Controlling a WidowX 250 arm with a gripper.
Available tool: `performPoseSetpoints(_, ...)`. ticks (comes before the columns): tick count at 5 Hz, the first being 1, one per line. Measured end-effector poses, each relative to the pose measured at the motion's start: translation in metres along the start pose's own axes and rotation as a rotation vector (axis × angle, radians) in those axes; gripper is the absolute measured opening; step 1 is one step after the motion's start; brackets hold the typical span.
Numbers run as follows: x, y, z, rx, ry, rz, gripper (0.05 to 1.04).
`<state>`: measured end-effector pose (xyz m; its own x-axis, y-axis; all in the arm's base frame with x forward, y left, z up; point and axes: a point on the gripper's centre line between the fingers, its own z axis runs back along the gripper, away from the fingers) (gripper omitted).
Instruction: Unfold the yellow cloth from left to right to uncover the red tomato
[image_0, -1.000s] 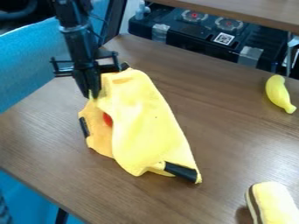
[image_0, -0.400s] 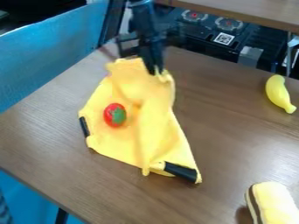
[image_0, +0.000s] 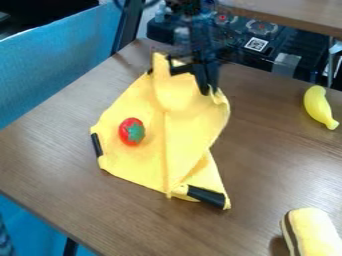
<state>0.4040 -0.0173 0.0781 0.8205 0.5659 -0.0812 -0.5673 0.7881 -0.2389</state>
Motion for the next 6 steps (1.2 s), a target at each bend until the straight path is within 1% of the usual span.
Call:
performPoseSetpoints(1, 0.007, -0.020, 0.000, -0.016, -0.016, 0.004, 0.058)
performPoseSetpoints(2, 0.013, -0.037, -0.003, -0.024, -0.011, 0.016, 0.058)
performPoseSetpoints(3, 0.019, -0.053, -0.003, -0.040, -0.020, 0.012, 0.058)
performPoseSetpoints(4, 0.026, -0.056, -0.010, -0.040, -0.027, 0.023, 0.058)
performPoseSetpoints(5, 0.027, -0.062, -0.013, -0.051, -0.028, 0.026, 0.058)
performPoseSetpoints(6, 0.027, -0.074, -0.015, -0.061, -0.019, 0.024, 0.081)
